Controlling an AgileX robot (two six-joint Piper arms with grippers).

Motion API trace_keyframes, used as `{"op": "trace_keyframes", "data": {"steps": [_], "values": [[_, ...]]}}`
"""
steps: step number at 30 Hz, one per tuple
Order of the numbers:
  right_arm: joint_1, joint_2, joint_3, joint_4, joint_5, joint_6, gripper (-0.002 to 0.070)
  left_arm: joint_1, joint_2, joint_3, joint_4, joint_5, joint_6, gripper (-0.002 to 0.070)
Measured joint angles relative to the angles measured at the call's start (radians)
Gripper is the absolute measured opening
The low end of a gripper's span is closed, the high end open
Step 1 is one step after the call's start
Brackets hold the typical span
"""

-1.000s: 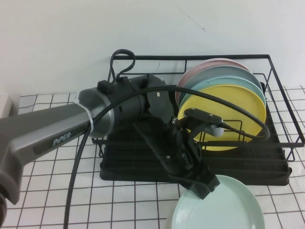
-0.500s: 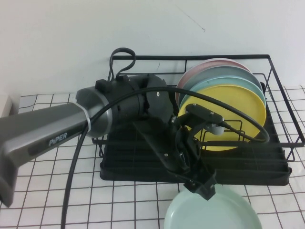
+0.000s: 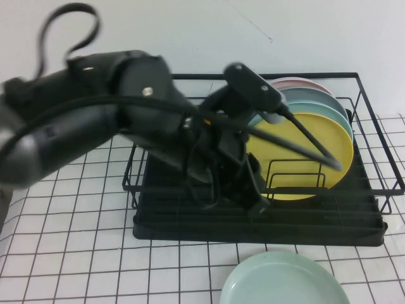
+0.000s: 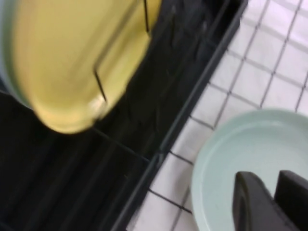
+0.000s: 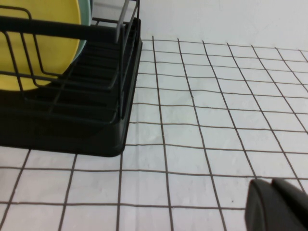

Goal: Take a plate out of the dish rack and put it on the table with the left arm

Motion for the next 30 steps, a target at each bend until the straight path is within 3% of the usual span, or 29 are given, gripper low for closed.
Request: {"op": "trace_keyframes", "data": {"steps": [3,6,17,30], "values": [[0.0,0.0,0.0,0.0,0.0,0.0,-0.0001,0.0,-0.124,0.102,0.0,-0.121,0.008,0.0046],[0.0,0.0,0.0,0.0,0.0,0.0,-0.0001,0.0,-0.244,0.238,-0.002,-0.252,0.008,0.0013],[0.0,0.0,0.0,0.0,0.0,0.0,-0.0001,0.0,-0.658,0.627,-0.018,-0.482,0.008,0.0001],[0.0,0.0,0.0,0.0,0.0,0.0,-0.0001,0.0,-0.689,0.745,0.017,-0.501,0.017,-0.0001]]}}
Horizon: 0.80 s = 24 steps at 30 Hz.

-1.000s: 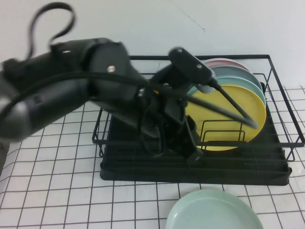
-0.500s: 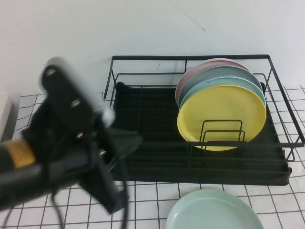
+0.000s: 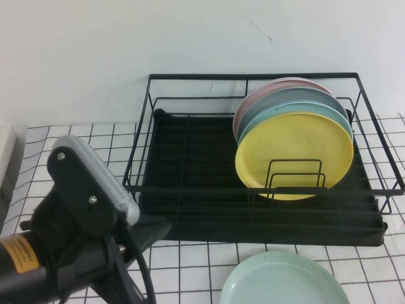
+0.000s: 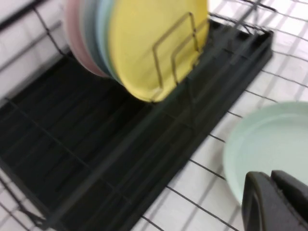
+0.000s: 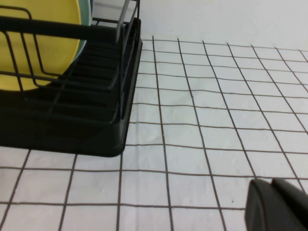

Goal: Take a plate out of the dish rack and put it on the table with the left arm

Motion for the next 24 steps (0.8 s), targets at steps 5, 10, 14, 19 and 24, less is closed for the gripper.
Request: {"op": "trace_keyframes", "data": {"steps": [5,10,14,19,24], "values": [[0.0,0.0,0.0,0.0,0.0,0.0,-0.0001,0.0,-0.071,0.087,0.035,-0.181,0.0,-0.0001],[0.0,0.0,0.0,0.0,0.0,0.0,-0.0001,0.028,-0.272,0.308,0.044,-0.455,0.004,-0.0001],[0.0,0.0,0.0,0.0,0.0,0.0,-0.0001,0.133,-0.448,0.481,0.044,-0.583,-0.008,-0.0001],[0.0,0.0,0.0,0.0,0.0,0.0,-0.0001,0.321,-0.623,0.623,0.065,-0.604,-0.076,-0.0001],[0.0,0.0,0.0,0.0,0.0,0.0,-0.0001,0.488,-0.784,0.693,0.112,-0.593,-0.15,-0.0002]]}}
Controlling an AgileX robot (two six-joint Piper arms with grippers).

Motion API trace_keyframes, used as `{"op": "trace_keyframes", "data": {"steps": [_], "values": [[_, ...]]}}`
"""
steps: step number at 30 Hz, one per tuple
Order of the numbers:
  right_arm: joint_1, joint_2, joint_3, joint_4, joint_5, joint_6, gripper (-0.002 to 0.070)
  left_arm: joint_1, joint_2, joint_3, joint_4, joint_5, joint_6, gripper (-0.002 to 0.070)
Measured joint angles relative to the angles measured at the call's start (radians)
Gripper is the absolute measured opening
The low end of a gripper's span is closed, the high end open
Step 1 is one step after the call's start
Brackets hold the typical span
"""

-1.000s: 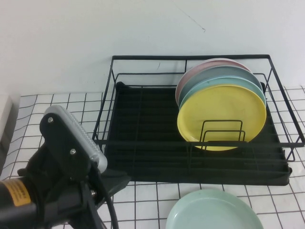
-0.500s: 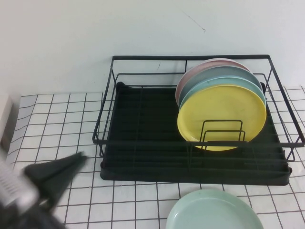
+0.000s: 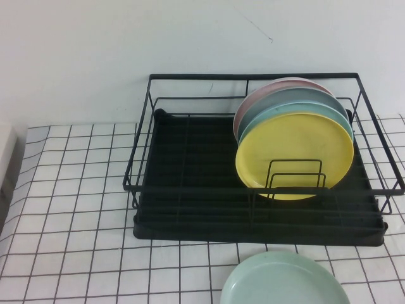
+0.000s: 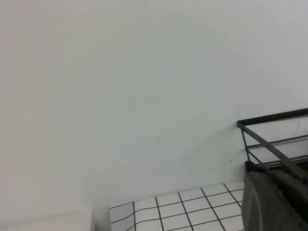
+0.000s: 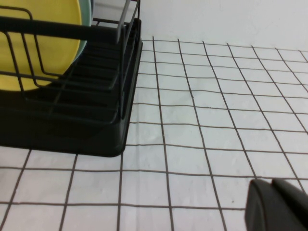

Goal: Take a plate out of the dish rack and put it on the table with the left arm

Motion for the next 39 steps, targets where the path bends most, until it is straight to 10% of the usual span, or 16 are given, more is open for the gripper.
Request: {"op": "trace_keyframes", "data": {"steps": [16,24,39], "values": [[0.0,0.0,0.0,0.0,0.0,0.0,-0.0001,0.14,-0.143,0.0,0.06,0.546,-0.044,-0.0002],[0.0,0.0,0.0,0.0,0.0,0.0,-0.0001,0.27,-0.145,-0.002,0.06,0.573,-0.081,-0.0002],[0.0,0.0,0.0,0.0,0.0,0.0,-0.0001,0.278,-0.145,-0.004,0.064,0.586,-0.087,-0.0002]]}}
